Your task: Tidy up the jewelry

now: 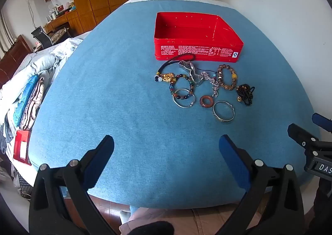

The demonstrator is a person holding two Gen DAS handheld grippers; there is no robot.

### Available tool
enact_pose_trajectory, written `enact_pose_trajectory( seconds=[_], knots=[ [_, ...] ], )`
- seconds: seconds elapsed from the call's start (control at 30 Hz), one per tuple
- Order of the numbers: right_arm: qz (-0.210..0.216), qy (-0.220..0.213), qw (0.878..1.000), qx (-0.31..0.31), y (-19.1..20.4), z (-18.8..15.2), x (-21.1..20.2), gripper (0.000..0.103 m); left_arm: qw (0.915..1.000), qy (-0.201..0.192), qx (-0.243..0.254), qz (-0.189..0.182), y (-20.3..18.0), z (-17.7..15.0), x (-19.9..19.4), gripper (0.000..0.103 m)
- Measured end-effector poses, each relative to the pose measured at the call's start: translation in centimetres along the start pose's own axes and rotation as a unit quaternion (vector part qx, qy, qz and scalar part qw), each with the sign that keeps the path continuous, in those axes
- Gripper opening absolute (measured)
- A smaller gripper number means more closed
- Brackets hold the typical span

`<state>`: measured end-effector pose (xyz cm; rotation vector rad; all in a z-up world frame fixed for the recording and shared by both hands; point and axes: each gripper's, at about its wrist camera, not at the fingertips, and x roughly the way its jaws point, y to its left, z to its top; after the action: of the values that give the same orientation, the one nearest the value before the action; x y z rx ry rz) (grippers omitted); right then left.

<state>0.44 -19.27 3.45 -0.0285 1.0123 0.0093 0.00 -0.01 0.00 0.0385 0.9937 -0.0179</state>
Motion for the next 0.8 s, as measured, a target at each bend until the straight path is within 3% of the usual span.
enact_pose_trajectory(
  seconds=[0.8],
  knots=[
    [0.001, -0.003, 1.000, -0.001, 0.26, 0.16, -0.11, 0.099, 1.0000, 0.000, 0.000, -0.001, -0.01, 0.04, 0.09, 0.100]
  ],
)
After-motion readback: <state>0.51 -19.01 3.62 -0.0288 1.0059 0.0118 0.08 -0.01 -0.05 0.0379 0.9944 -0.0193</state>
